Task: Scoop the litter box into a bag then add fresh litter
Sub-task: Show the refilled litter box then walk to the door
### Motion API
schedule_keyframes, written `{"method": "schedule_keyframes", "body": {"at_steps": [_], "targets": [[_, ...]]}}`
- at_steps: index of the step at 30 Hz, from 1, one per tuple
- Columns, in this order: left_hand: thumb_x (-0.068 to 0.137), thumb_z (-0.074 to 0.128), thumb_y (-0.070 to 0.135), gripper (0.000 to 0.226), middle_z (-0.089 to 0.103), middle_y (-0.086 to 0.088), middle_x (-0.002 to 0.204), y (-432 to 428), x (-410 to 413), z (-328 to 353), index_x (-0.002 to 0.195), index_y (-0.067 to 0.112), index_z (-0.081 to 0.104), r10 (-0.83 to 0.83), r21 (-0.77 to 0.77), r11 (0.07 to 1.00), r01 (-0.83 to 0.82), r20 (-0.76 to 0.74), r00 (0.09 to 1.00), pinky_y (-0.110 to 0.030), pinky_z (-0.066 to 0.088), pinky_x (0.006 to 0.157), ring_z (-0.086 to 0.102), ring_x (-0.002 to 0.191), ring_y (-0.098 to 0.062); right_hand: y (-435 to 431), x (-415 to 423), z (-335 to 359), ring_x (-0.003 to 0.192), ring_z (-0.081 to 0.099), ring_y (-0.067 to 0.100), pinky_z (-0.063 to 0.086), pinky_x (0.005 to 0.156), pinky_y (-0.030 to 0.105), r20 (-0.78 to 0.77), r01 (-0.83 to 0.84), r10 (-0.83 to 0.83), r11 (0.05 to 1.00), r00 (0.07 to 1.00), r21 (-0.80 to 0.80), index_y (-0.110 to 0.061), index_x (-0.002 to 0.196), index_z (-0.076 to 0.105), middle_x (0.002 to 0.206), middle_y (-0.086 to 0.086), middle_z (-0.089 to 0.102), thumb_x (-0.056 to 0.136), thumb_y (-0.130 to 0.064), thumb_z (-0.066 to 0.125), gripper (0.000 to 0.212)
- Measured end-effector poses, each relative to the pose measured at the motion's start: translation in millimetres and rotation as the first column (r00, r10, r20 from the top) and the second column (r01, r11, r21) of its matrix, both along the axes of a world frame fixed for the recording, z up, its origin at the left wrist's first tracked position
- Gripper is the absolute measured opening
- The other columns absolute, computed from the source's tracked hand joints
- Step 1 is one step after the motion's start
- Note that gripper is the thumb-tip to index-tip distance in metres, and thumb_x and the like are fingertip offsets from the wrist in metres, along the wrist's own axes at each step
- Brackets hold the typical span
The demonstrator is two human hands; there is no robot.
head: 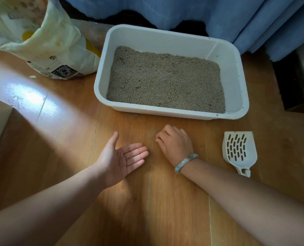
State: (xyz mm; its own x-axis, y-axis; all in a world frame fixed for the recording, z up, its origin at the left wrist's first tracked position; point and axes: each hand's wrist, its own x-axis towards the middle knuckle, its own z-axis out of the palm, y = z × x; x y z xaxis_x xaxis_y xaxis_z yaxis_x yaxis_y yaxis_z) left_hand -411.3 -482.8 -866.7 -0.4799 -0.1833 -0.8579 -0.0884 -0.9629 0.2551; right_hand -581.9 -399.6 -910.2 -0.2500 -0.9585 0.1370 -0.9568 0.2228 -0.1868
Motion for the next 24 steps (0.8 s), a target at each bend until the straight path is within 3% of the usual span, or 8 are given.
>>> {"method": "schedule_keyframes", "body": {"at_steps": [5,11,14,16,21,24], "targets": [[0.090,0.027,0.066,0.078,0.069,-0.017,0.112,1.3,-1.6,2.7,0.119,0.000,0.059,-0.009,-0.009,1.000,0.009,0.003,1.000,-0.036,0.054,0.088,0.069,0.099,-0.025,0.3,3.0,2.0,0.061,0.055,0.020,0.038,0.056,0.030,-0.149,-0.101,0.098,0.995,0.984,-0.015,-0.018,0.066,0.061,0.069,0.000,0.056,0.072,-0.019,0.071,0.012],[0.090,0.027,0.066,0.079,0.068,-0.017,0.113,2.9,-1.7,0.6,0.120,0.000,0.058,-0.006,-0.012,1.000,0.006,0.006,1.000,-0.038,0.048,0.093,0.068,0.100,-0.026,0.9,8.0,-1.6,0.056,0.055,0.020,0.038,0.053,0.029,-0.164,-0.093,0.100,0.994,0.981,0.051,-0.017,0.069,0.061,0.069,0.002,0.056,0.066,-0.015,0.078,0.018],[0.090,0.027,0.066,0.079,0.068,-0.017,0.113,4.7,-2.8,-1.0,0.121,0.000,0.057,0.001,-0.017,1.000,-0.001,0.004,1.000,-0.038,0.048,0.093,0.068,0.100,-0.026,3.7,13.9,-0.4,0.055,0.054,0.020,0.037,0.055,0.030,-0.114,-0.048,0.053,0.998,0.992,0.046,-0.017,0.073,0.059,0.072,0.002,0.054,0.079,-0.019,0.056,0.007],[0.090,0.028,0.066,0.079,0.068,-0.017,0.113,6.8,-6.3,-0.1,0.120,0.000,0.058,0.006,-0.018,1.000,-0.006,0.000,1.000,-0.037,0.048,0.091,0.069,0.099,-0.026,5.4,19.2,4.6,0.060,0.055,0.022,0.039,0.059,0.033,-0.055,-0.045,0.046,0.999,0.997,0.029,-0.016,0.077,0.058,0.077,0.003,0.055,0.086,-0.021,0.040,0.020],[0.090,0.028,0.067,0.077,0.072,-0.011,0.094,14.5,-22.9,4.6,0.113,0.002,0.061,-0.012,-0.037,0.999,0.011,-0.026,1.000,-0.032,0.052,0.077,0.070,0.084,-0.021,12.5,28.7,31.0,0.065,0.052,0.025,0.042,0.062,0.036,0.135,-0.147,0.155,0.987,0.979,-0.066,-0.008,0.081,0.057,0.082,0.008,0.055,0.090,-0.022,0.035,0.027],[0.089,0.028,0.068,0.077,0.070,-0.011,0.090,19.7,-36.2,8.0,0.112,0.003,0.063,-0.043,-0.037,0.998,0.041,-0.056,0.998,-0.030,0.054,0.070,0.069,0.078,-0.020,23.0,23.2,38.5,0.064,0.051,0.025,0.040,0.063,0.035,0.173,-0.159,0.173,0.983,0.970,-0.092,-0.007,0.078,0.056,0.080,0.009,0.054,0.089,-0.024,0.038,0.028]]}}
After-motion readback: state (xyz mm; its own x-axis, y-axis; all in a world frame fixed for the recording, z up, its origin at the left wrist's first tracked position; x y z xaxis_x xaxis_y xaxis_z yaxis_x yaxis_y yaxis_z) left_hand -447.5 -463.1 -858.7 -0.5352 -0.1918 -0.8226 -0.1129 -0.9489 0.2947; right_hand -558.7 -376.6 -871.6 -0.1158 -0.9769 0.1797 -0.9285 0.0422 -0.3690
